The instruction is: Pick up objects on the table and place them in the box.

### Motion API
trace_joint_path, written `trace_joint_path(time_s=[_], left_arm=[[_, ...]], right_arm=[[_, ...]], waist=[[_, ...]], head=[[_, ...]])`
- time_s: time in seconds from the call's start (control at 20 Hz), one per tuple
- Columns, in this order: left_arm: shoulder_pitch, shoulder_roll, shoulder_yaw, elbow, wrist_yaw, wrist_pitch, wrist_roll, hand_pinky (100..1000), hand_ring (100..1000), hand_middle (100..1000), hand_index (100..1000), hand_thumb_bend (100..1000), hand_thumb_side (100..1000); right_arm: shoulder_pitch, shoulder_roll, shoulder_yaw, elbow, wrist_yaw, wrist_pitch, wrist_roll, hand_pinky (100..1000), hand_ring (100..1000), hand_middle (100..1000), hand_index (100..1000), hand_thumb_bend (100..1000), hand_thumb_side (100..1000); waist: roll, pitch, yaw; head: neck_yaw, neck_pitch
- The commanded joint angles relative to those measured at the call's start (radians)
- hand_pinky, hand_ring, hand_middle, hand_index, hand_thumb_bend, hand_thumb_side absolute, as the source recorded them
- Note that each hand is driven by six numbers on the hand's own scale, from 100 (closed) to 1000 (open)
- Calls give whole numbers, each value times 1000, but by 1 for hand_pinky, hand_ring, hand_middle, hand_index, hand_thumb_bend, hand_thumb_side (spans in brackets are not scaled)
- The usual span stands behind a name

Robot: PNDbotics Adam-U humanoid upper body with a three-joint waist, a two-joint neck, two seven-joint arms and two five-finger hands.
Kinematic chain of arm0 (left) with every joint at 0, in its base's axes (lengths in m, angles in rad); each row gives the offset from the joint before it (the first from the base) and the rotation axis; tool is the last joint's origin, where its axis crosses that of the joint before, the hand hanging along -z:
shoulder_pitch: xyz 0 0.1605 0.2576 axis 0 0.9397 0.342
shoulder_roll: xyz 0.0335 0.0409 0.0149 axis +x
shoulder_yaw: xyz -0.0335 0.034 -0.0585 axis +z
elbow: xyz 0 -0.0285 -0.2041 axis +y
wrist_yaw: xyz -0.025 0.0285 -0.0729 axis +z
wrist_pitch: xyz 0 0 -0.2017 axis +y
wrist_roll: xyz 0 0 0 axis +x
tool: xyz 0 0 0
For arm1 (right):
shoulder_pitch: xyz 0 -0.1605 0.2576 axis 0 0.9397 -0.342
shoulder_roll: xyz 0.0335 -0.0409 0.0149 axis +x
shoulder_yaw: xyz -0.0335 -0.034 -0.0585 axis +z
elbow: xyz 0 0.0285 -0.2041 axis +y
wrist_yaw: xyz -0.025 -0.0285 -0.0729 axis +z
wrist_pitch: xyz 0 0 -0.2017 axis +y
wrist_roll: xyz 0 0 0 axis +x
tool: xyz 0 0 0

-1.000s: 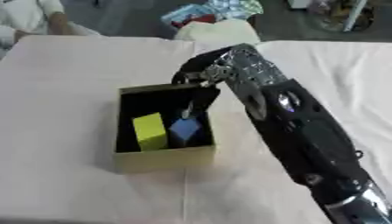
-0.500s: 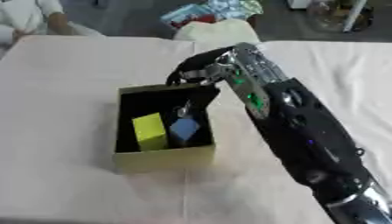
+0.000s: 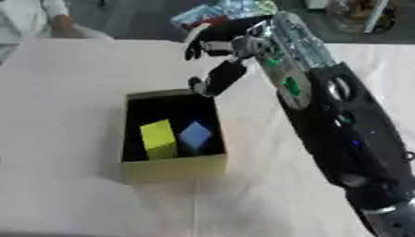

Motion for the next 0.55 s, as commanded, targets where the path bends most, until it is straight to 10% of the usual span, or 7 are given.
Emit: trace_joint_path(time_s=[0.05, 0.55], left_arm=[[-2, 17, 16, -15, -7, -5, 14, 876, 644, 758, 741, 460, 578], [0, 11, 25, -15, -12, -12, 42, 874, 646, 756, 742, 464, 575]], right_arm=[[-3, -63, -91, -102, 56, 50, -53, 791, 845, 773, 841, 100, 522], [126, -139, -277, -310, 98, 212, -215, 747, 777, 720, 851, 100, 772]], waist=[[6, -13, -3], [13, -9, -13]], head=[[7, 5], [6, 5]])
